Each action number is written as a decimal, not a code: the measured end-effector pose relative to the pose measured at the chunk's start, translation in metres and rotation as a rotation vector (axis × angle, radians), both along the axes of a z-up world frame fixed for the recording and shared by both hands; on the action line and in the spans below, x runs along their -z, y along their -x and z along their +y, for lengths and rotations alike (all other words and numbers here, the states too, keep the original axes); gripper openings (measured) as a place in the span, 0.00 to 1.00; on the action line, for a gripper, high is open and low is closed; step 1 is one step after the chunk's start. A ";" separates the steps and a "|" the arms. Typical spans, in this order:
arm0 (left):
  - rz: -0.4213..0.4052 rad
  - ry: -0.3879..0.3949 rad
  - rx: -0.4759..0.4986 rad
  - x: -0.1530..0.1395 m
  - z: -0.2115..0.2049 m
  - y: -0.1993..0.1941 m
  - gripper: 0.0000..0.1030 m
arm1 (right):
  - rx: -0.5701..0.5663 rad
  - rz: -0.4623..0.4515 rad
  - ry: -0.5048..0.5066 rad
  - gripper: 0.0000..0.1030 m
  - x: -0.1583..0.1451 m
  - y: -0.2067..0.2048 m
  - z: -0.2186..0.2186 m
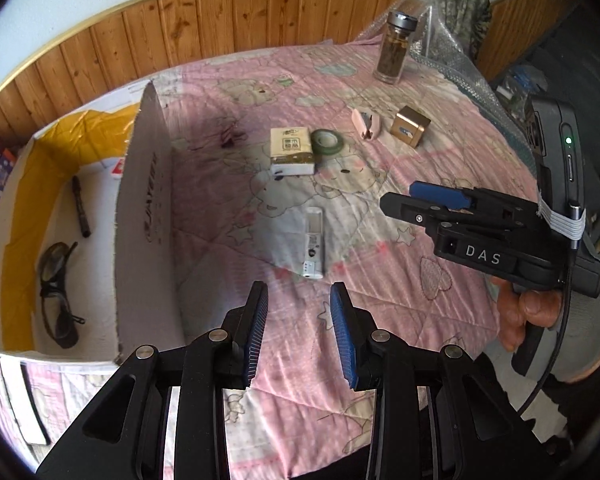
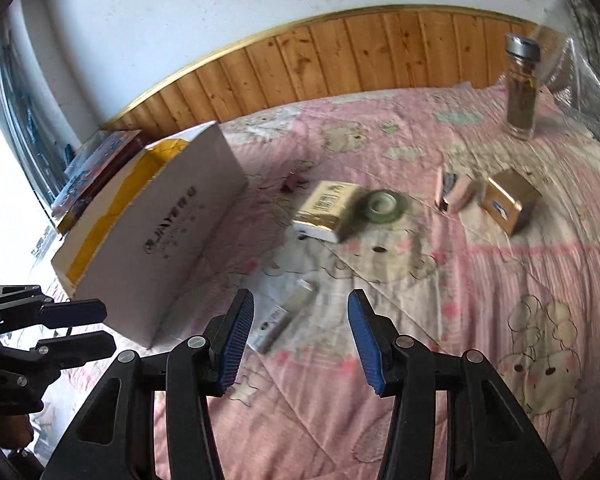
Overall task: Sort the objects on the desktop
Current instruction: 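Grasp the clear tube with the left tool while the right tool grasps the green tape roll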
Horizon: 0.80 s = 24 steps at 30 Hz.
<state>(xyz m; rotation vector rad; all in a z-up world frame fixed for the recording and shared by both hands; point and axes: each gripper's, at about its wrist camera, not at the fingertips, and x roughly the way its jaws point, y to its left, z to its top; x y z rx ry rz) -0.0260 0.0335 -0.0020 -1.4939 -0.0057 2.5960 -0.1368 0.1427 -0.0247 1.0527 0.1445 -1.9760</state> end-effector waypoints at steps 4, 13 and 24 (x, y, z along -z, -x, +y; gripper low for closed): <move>-0.036 -0.051 -0.014 0.025 0.008 0.023 0.33 | 0.021 -0.024 -0.028 0.49 0.021 0.015 0.001; -0.100 -0.111 -0.070 0.069 0.021 0.065 0.33 | -0.006 0.028 -0.085 0.49 0.032 0.073 -0.036; -0.120 -0.110 -0.105 0.100 0.020 0.085 0.33 | -0.185 0.145 -0.252 0.53 0.076 0.135 -0.100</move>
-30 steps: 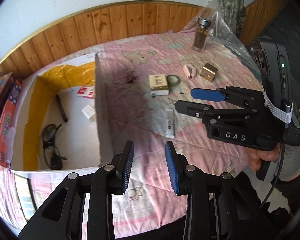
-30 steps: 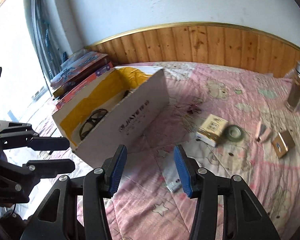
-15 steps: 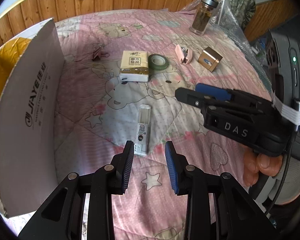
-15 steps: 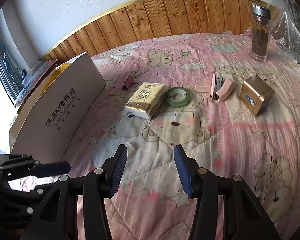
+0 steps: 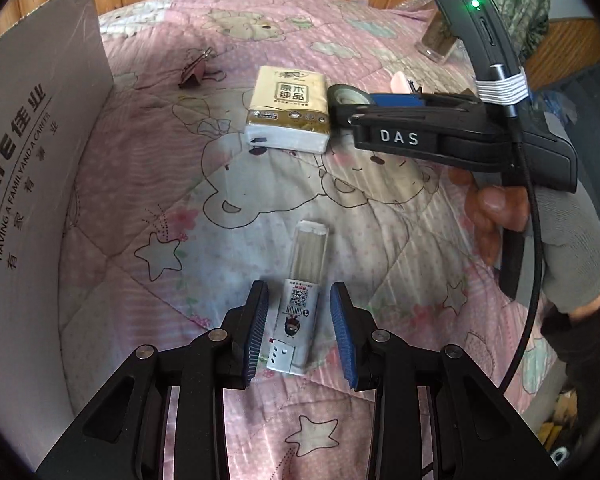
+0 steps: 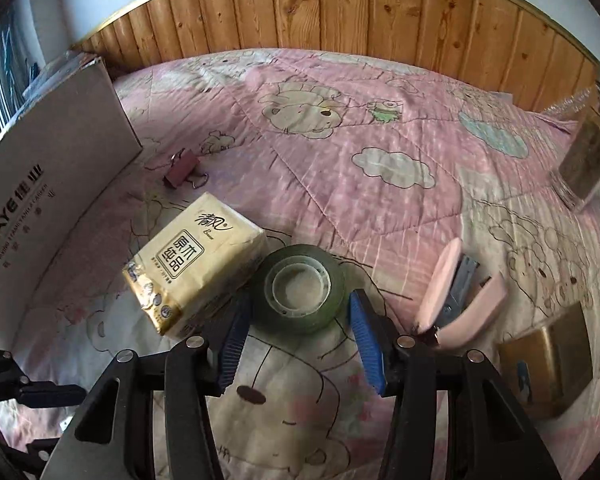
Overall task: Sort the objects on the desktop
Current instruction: 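Grasp the clear tube with the left tool while the right tool grasps the green tape roll, then carry the clear tube and green tape roll with both tools over the box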
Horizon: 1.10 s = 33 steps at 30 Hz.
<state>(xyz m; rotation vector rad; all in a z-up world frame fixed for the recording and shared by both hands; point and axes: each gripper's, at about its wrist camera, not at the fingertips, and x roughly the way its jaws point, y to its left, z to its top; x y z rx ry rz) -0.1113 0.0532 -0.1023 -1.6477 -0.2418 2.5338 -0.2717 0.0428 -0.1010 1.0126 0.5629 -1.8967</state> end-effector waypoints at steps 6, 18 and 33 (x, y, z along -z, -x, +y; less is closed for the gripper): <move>0.055 0.112 0.057 0.001 0.016 -0.005 0.26 | -0.054 0.035 0.022 0.48 0.001 0.002 -0.004; 0.083 0.012 0.033 -0.017 0.011 -0.013 0.18 | 0.079 -0.050 0.161 0.48 -0.035 -0.022 0.055; 0.148 0.006 -0.007 -0.052 -0.002 -0.057 0.19 | 0.126 -0.132 0.174 0.48 -0.035 -0.105 0.098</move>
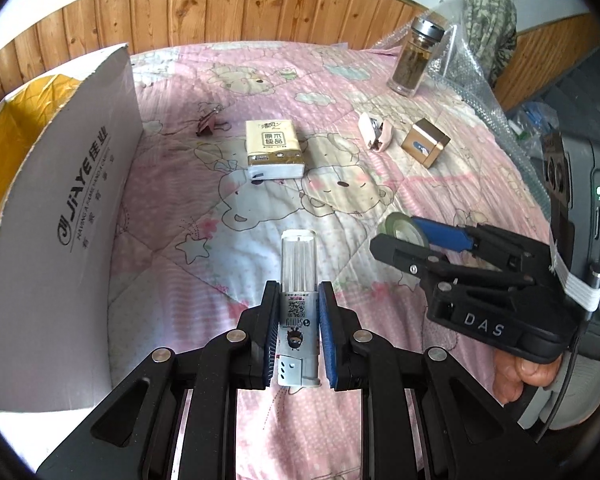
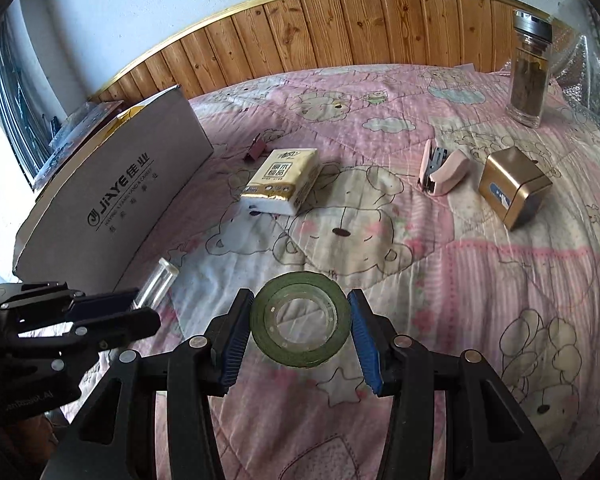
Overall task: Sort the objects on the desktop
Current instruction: 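Carry the clear tube and green tape roll with both tools over the box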
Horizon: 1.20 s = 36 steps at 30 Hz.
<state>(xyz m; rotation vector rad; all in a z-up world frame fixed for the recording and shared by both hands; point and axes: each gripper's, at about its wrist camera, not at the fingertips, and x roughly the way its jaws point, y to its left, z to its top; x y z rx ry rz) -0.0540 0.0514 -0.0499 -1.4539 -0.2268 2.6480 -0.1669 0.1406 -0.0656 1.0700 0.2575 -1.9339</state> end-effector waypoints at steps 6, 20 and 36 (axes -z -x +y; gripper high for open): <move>0.044 -0.026 -0.040 -0.021 -0.018 -0.022 0.19 | -0.019 0.007 -0.007 0.48 -0.004 -0.031 0.004; 0.152 -0.092 -0.068 -0.067 -0.045 -0.071 0.19 | -0.098 0.093 0.028 0.48 -0.048 -0.094 -0.009; 0.215 -0.174 -0.187 -0.092 -0.103 -0.122 0.18 | -0.242 0.162 0.075 0.48 -0.098 -0.151 -0.042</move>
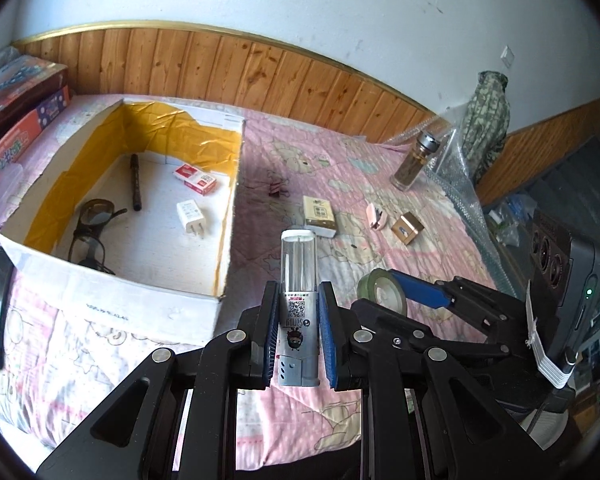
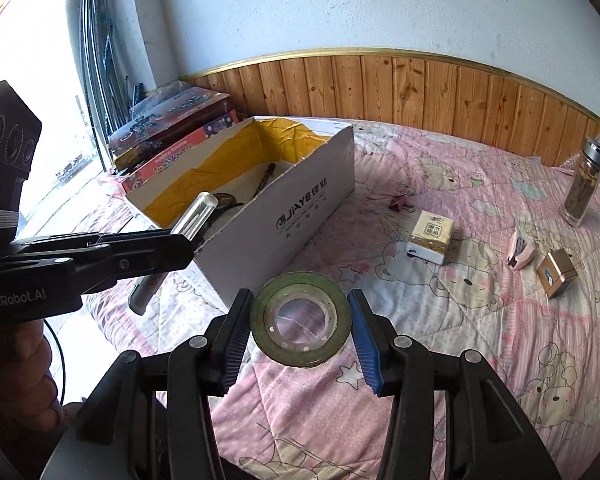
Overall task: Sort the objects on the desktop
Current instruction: 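Carry the clear tube and green tape roll with both tools over the box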
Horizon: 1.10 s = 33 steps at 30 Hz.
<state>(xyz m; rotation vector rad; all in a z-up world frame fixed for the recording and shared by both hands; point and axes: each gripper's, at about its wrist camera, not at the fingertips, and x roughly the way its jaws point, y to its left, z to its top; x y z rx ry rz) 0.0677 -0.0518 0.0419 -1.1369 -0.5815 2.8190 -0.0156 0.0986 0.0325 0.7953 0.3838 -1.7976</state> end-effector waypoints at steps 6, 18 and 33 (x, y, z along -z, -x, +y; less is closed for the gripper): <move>0.026 -0.019 -0.066 -0.011 -0.033 -0.016 0.18 | -0.086 0.030 0.012 0.48 -0.020 -0.017 -0.019; -0.005 -0.082 -0.195 -0.017 -0.095 -0.027 0.18 | -0.226 0.046 0.016 0.48 -0.045 -0.028 -0.064; -0.121 -0.128 -0.212 -0.013 -0.129 0.022 0.18 | -0.373 0.082 -0.075 0.48 -0.047 -0.018 -0.127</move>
